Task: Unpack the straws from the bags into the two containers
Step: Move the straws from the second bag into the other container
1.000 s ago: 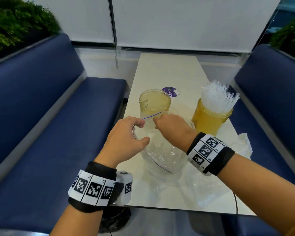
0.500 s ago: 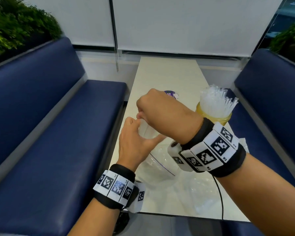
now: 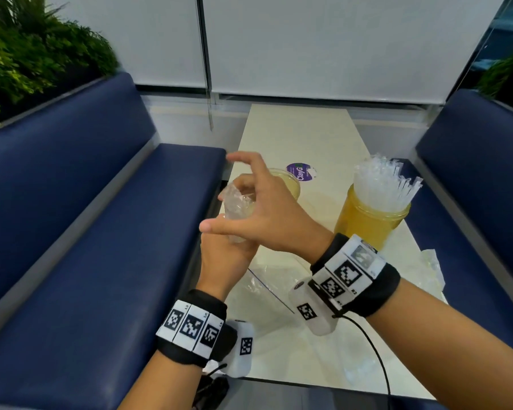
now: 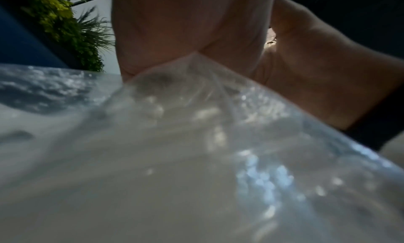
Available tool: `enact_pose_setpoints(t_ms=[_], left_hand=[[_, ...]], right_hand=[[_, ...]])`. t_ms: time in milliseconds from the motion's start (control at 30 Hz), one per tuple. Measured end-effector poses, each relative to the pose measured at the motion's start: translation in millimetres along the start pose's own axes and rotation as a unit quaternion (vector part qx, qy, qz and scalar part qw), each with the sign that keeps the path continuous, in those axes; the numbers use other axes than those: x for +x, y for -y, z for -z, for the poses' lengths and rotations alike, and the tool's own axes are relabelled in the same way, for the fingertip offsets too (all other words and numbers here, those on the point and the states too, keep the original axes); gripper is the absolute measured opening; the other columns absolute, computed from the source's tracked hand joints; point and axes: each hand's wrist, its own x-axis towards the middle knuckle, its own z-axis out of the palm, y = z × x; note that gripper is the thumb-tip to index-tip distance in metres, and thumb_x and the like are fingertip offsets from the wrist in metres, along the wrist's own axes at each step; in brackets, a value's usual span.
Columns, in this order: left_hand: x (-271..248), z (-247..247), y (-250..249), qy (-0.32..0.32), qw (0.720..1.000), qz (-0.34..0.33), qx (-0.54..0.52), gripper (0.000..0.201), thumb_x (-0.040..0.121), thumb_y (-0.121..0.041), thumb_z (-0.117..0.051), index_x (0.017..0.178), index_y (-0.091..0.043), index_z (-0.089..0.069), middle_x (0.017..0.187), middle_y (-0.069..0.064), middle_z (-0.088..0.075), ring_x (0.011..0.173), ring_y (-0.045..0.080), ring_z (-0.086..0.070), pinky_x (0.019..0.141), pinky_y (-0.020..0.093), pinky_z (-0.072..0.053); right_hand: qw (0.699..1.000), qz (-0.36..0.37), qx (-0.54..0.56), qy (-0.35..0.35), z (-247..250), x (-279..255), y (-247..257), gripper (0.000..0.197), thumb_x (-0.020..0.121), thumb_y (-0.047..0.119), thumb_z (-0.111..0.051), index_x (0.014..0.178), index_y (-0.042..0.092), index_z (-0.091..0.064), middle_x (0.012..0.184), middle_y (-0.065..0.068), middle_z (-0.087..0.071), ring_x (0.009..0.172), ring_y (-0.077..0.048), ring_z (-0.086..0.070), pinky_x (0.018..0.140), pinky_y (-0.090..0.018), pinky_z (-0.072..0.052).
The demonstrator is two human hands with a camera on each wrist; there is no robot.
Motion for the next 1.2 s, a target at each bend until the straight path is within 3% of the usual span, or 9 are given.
enact_pose_setpoints(t_ms=[100,167,300,433,567,700,867,1067,1200], left_hand=[[5.6,5.0,-0.9,0.004,0.999,0.011,0.051,0.030,0.095,-0.009,-0.053,0.071,-0.028,-0.050,0.065,-0.012,-0.050,0.058,0.006,-0.050,0.049,0.013,-0.042],[8.5,6.5,1.4,0.013,0.997,0.038,0.060,0.039,0.095,-0.004,-0.051,0.062,-0.025,-0.043,0.058,-0.010,-0.044,0.054,0.006,-0.041,0.043,0.014,-0.037],[5.4,14.4,4.7,0.040,0.997,0.050,0.034,0.030,0.089,-0.010,-0.066,0.071,-0.031,-0.052,0.064,-0.010,-0.057,0.055,0.005,-0.056,0.046,0.009,-0.041],[0.9,23.0,11.1,0.062,0.997,0.037,-0.017,0.045,0.059,-0.034,-0.096,0.089,-0.021,-0.065,0.086,0.000,-0.062,0.074,0.014,-0.057,0.062,0.027,-0.050],[3.9,33.2,8.9,0.102,0.993,0.009,0.053,0.046,0.063,-0.031,-0.095,0.084,-0.039,-0.054,0.088,-0.012,-0.047,0.076,0.005,-0.049,0.067,0.012,-0.036],[5.3,43.3,5.4,0.132,0.984,-0.016,0.120,0.050,0.072,-0.022,-0.084,0.116,-0.035,-0.063,0.094,-0.017,-0.044,0.084,0.003,-0.053,0.075,0.017,-0.045],[9.6,54.6,7.4,0.136,0.974,-0.005,0.179,0.062,0.075,-0.004,-0.072,0.131,-0.028,-0.062,0.094,-0.019,-0.041,0.085,-0.001,-0.050,0.072,0.019,-0.042],[12.0,61.0,13.9,0.142,0.971,0.017,0.192,0.068,0.080,0.009,-0.061,0.137,-0.028,-0.057,0.103,-0.019,-0.042,0.093,0.003,-0.051,0.081,0.028,-0.055],[13.4,62.4,18.2,0.137,0.973,0.026,0.183,0.065,0.088,0.011,-0.053,0.140,-0.028,-0.055,0.123,-0.014,-0.049,0.098,0.002,-0.051,0.080,0.019,-0.048]], right_hand=[[0.998,-0.011,-0.048,0.050,-13.7,0.5,-13.5,0.036,0.074,0.052,-0.078,0.086,0.019,-0.066,0.076,0.005,-0.067,0.070,-0.009,-0.065,0.067,-0.036,-0.054],[0.994,0.004,-0.105,0.033,-23.7,-2.2,-19.7,0.037,0.085,0.051,-0.067,0.063,0.027,-0.050,0.057,0.007,-0.054,0.053,-0.008,-0.051,0.054,-0.028,-0.039],[0.979,0.042,-0.198,-0.029,-28.6,-1.2,-16.2,0.038,0.092,0.047,-0.058,0.066,0.027,-0.040,0.055,0.008,-0.047,0.049,-0.010,-0.046,0.051,-0.026,-0.032],[0.974,0.048,-0.187,-0.119,-13.1,11.2,0.3,0.030,0.091,0.039,-0.056,0.067,0.020,-0.053,0.054,0.005,-0.056,0.050,-0.015,-0.055,0.052,-0.037,-0.047],[0.982,0.027,-0.052,-0.177,24.3,24.4,29.4,0.032,0.092,0.031,-0.057,0.071,0.009,-0.068,0.058,0.000,-0.069,0.055,-0.009,-0.068,0.062,-0.038,-0.056],[0.962,0.074,0.044,-0.259,73.2,38.0,51.7,0.032,0.094,0.021,-0.059,0.063,0.016,-0.063,0.056,-0.005,-0.070,0.053,-0.016,-0.069,0.058,-0.026,-0.053],[0.936,0.078,0.043,-0.341,102.6,77.1,14.0,0.031,0.095,0.027,-0.057,0.072,0.008,-0.064,0.057,-0.006,-0.071,0.056,-0.020,-0.068,0.064,-0.030,-0.054],[0.952,-0.047,-0.046,-0.298,63.5,112.4,-86.9,0.040,0.094,0.041,-0.055,0.078,0.009,-0.073,0.065,0.009,-0.071,0.056,0.006,-0.062,0.060,-0.021,-0.048],[0.961,-0.131,-0.082,-0.228,33.0,112.4,-142.4,0.043,0.087,0.051,-0.054,0.081,0.012,-0.070,0.073,0.002,-0.072,0.067,-0.009,-0.068,0.065,-0.033,-0.056]])
